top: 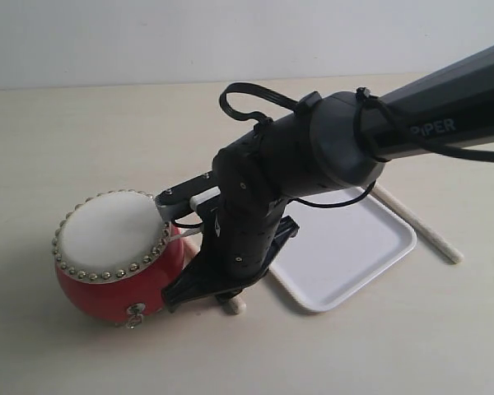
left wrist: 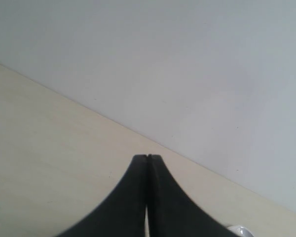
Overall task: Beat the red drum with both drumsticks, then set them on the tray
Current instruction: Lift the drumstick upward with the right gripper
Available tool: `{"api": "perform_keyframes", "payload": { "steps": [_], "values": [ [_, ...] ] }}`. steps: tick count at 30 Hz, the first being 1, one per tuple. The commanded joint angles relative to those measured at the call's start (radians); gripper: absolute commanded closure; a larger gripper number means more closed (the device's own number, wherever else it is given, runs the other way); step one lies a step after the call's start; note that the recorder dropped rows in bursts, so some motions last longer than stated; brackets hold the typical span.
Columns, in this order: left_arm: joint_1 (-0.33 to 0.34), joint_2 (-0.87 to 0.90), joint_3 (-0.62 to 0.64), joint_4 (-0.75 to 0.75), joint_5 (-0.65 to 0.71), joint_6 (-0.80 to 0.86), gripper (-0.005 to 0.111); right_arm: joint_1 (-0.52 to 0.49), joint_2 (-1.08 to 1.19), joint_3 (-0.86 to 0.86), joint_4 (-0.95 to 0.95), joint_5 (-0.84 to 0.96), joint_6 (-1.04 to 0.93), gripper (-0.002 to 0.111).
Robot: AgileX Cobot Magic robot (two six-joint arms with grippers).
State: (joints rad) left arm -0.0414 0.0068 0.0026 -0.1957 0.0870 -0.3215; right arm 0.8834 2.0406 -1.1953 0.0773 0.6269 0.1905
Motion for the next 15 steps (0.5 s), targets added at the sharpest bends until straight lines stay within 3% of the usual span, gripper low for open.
{"api": "perform_keyframes", "payload": {
  "steps": [1, 7, 10, 15],
  "values": [
    [0.001, -0.007, -0.003, 0.0, -0.005, 0.004, 0.107, 0.001, 0.007, 0.004, -0.01, 0.017, -0.005, 0.108],
    [0.001, -0.007, -0.003, 0.0, -0.005, 0.004, 0.107, 0.001, -0.021, 0.004, -0.042, 0.022, 0.011, 0.108],
    [0.001, -0.007, -0.003, -0.005, -0.005, 0.002, 0.107, 0.001, -0.103, 0.004, -0.207, 0.022, 0.133, 0.108],
    [0.001, -0.007, -0.003, -0.051, -0.005, -0.001, 0.107, 0.001, -0.231, 0.004, -0.296, 0.027, 0.157, 0.108]
  ]
}}
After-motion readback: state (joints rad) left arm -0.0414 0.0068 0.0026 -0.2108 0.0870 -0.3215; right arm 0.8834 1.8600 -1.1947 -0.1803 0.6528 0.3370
